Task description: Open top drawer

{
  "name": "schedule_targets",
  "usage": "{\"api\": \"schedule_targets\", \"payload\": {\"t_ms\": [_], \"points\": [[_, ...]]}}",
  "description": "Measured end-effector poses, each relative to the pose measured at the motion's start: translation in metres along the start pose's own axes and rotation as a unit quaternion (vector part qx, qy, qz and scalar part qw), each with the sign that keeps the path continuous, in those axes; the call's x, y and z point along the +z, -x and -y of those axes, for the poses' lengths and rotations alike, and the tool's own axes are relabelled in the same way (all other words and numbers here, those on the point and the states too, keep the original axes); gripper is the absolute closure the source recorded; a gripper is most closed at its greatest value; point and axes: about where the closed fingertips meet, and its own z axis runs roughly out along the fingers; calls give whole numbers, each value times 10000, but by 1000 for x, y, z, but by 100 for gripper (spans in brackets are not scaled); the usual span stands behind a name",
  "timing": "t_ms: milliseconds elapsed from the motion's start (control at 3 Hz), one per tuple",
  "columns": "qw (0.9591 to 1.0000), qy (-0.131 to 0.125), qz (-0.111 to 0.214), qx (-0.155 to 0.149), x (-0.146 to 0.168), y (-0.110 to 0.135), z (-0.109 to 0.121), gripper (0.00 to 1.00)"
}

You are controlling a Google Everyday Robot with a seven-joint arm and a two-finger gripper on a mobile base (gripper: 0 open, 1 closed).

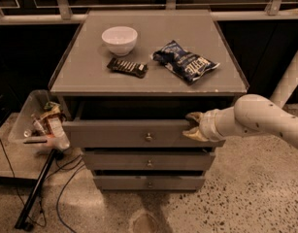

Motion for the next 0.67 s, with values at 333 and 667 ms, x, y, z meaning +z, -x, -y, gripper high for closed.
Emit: {"api": "schedule_targets", "payload": {"t_ms": [333, 667], "points": [[10000, -2, -1, 2, -3, 1, 0, 100], [10000, -27, -16, 36, -8, -3, -8, 100]]}}
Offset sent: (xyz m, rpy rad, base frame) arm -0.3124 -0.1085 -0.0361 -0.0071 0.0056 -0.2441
